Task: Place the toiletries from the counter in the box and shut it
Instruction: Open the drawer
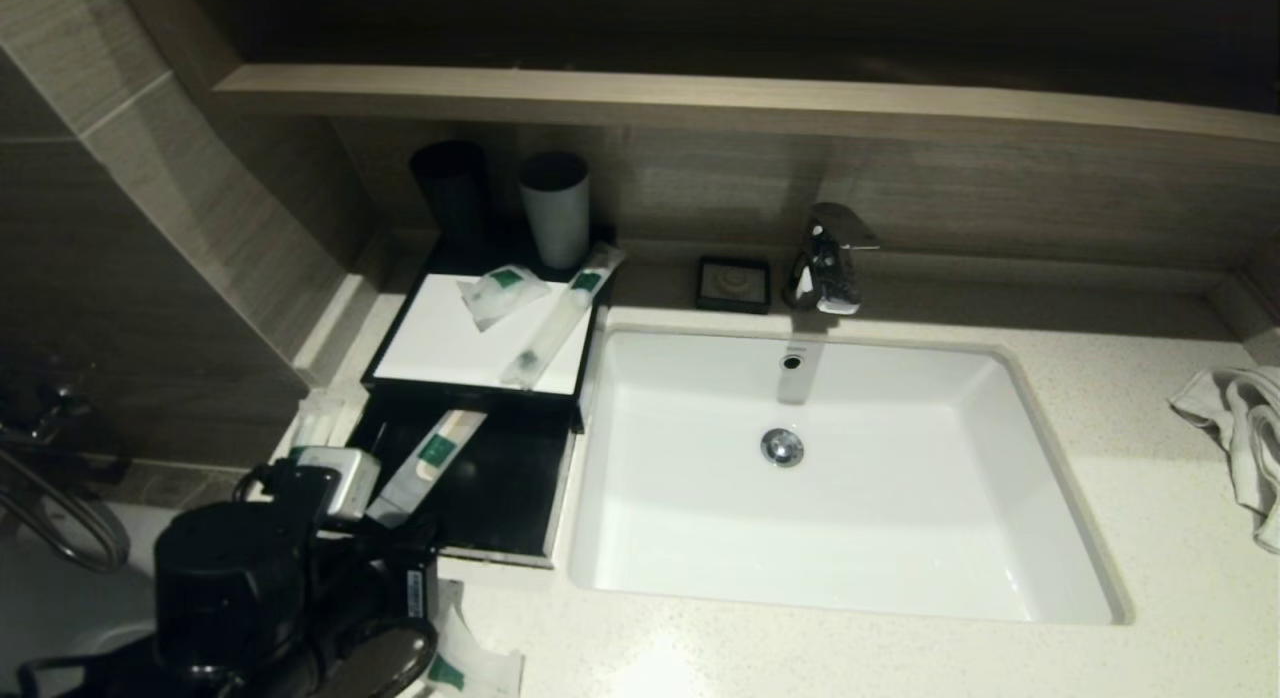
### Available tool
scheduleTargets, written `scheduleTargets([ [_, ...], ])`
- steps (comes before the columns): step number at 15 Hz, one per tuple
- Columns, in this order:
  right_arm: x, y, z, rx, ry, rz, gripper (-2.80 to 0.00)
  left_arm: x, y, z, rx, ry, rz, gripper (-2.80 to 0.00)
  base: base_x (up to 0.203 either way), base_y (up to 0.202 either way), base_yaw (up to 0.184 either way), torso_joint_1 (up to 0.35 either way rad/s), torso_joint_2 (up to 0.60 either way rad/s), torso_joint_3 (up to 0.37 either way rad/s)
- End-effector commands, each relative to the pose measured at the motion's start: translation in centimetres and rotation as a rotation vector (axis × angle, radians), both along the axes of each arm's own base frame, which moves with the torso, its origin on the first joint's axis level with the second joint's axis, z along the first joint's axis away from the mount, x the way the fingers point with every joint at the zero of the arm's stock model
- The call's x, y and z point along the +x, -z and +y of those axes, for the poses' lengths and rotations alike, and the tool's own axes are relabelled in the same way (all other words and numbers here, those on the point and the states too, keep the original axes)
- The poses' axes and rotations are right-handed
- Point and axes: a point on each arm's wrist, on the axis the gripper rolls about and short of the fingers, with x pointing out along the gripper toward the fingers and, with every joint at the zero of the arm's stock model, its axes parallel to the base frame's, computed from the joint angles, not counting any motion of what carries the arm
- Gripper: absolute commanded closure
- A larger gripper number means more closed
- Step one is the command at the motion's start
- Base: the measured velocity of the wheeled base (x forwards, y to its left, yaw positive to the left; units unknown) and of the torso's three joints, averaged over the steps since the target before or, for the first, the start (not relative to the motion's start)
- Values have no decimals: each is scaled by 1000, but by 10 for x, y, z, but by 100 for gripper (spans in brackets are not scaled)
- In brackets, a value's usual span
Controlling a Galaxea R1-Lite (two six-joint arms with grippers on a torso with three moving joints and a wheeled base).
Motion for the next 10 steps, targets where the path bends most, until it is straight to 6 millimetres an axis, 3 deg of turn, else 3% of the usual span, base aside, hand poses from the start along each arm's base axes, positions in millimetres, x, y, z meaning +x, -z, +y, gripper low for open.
scheduleTargets([
  [1,0,0,0,1,0,1,0,-6,0,1,0,7,1,0,0,0,0,0,0,0],
  [10,0,0,0,0,0,1,0,-26,0,5,8,26,-1,0,0,0,0,0,0,0],
])
